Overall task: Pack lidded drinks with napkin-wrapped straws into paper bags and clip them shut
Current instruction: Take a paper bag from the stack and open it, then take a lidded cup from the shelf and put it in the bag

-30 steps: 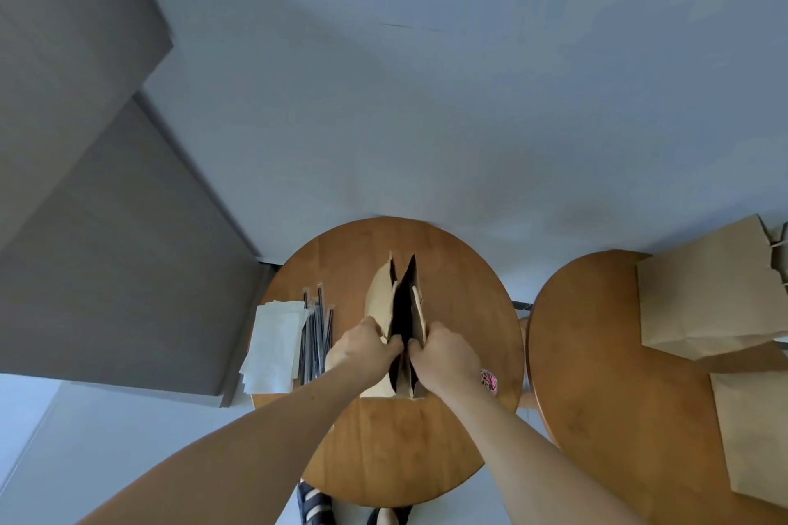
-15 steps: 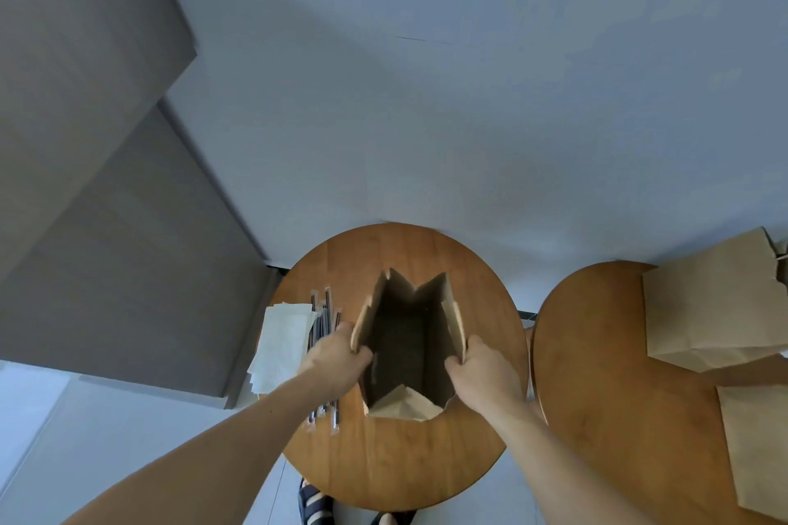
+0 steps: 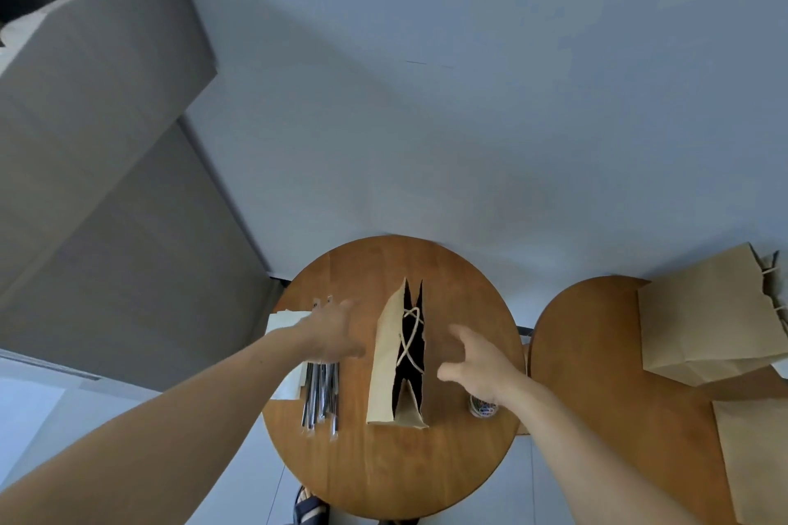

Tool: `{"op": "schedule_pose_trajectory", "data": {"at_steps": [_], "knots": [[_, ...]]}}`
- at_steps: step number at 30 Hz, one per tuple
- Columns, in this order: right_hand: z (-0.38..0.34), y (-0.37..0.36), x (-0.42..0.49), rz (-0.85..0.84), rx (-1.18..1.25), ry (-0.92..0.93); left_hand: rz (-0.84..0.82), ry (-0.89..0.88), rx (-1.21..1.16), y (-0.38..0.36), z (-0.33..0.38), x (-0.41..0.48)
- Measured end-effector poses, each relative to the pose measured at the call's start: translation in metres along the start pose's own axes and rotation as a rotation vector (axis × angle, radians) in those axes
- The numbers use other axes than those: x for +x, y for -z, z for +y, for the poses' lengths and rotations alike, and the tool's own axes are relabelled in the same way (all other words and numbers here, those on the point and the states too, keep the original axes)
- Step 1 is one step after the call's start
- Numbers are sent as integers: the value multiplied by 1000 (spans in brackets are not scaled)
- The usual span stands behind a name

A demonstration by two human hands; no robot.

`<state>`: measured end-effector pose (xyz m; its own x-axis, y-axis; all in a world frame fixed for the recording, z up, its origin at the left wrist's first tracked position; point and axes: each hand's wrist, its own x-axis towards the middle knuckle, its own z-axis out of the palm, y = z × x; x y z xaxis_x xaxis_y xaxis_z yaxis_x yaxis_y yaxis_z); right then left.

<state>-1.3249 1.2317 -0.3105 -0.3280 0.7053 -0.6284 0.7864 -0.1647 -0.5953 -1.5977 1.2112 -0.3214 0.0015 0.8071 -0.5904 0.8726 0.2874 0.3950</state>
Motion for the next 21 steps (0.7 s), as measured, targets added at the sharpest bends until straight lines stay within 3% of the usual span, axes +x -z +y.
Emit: {"op": "schedule_pose_trajectory", "data": {"at_steps": [7,14,21], "knots": [[-62,57,5,299,-304,139,401,1,185,80,33,-19],[-198,89,13,377,-470,460,713,43,257,184,32,-76],[-369,65,-14,417,-542,780,1009,68,149,288,-26,-168]]}}
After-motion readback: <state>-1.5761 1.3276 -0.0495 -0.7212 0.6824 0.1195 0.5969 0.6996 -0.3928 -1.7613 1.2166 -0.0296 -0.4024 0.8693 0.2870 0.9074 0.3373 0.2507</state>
